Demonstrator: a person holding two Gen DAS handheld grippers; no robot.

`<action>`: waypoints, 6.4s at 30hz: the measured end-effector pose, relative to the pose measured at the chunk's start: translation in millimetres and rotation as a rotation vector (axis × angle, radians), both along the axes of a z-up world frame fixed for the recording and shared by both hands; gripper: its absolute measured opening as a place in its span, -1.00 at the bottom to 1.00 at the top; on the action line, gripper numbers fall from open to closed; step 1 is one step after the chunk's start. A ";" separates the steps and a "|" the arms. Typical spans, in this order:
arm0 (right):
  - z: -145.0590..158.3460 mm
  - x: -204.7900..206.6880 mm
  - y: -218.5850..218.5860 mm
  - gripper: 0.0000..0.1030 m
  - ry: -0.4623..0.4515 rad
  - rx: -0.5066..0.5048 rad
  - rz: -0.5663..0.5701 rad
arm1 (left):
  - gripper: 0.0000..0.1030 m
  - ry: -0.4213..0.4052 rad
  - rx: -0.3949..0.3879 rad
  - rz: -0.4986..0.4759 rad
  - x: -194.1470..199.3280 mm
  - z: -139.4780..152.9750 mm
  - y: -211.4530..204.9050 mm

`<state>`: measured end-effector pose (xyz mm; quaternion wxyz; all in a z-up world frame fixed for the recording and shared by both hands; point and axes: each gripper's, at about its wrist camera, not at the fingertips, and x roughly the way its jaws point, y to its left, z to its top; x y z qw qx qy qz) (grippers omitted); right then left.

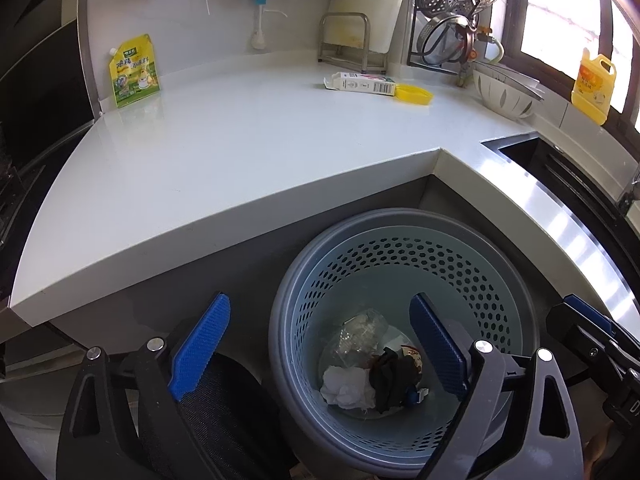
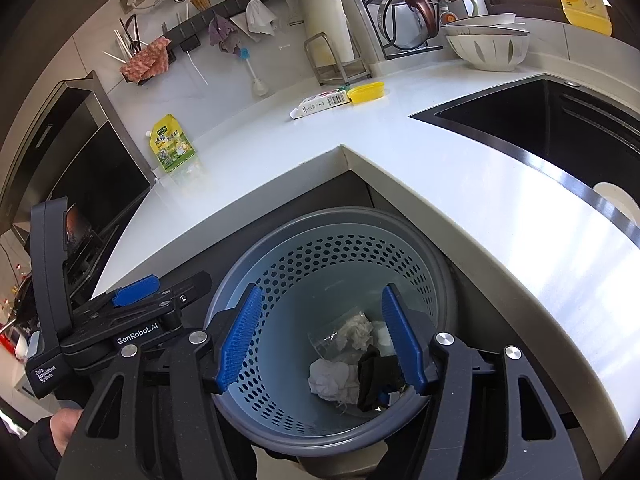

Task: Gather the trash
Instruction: 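Move both open tools back toward the milk carton and yellow container, then grasp the yellow container rim with the right tool and lift it, then grasp the white-and-green milk carton with the left tool, then carry the carton with the left tool while the right tool carries the yellow container over the basket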

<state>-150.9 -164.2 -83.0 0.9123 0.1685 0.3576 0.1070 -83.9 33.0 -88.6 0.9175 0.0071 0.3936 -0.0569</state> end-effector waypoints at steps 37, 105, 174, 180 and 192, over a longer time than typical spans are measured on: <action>74.5 252.3 -34.4 0.29 -0.001 -0.145 0.046 | 0.87 -0.102 -0.019 -0.005 223.4 76.3 -0.1; 29.3 405.8 -65.1 0.28 0.124 -0.165 -0.044 | 0.87 -0.022 -0.032 0.003 354.0 41.8 -37.1; 44.7 380.1 -74.2 0.28 0.082 -0.090 0.000 | 0.25 0.023 0.166 -0.882 403.3 17.9 -91.0; 47.9 376.7 -75.6 0.28 0.068 -0.082 -0.006 | 0.15 0.006 0.185 -0.775 386.4 19.5 -92.4; 59.0 344.4 -67.8 0.28 0.020 -0.103 0.005 | 0.10 -0.110 0.157 -0.498 322.2 56.5 -64.7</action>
